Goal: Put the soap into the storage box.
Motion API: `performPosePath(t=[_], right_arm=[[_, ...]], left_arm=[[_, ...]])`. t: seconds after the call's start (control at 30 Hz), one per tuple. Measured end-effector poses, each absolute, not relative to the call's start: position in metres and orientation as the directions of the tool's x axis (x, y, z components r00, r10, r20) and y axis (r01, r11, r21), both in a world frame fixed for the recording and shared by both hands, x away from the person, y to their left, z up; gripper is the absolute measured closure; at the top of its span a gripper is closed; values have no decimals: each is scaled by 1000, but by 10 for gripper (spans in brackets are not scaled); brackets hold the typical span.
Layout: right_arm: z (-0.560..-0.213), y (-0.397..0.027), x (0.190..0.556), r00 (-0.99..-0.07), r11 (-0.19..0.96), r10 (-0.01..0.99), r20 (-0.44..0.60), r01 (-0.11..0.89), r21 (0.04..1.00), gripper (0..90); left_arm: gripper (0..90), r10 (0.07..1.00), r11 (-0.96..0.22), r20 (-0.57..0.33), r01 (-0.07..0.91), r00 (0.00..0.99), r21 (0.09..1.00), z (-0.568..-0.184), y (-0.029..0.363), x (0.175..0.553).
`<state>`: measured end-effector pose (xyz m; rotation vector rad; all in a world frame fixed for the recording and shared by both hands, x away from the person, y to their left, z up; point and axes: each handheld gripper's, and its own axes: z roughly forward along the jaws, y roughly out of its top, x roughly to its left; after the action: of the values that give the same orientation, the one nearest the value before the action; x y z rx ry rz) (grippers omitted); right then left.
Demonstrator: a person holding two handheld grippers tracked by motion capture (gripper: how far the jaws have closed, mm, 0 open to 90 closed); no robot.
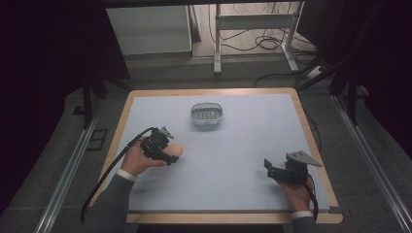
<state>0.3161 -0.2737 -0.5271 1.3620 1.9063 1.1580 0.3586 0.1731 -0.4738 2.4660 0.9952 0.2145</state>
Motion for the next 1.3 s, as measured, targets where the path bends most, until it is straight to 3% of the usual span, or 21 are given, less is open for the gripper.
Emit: performPosePath(t=[1.3], right_arm=[[-527,-273,316,-355,130,933,59,485,865,86]], left_arm=[[322,700,-620,-19,621,714,479,-461,168,385]])
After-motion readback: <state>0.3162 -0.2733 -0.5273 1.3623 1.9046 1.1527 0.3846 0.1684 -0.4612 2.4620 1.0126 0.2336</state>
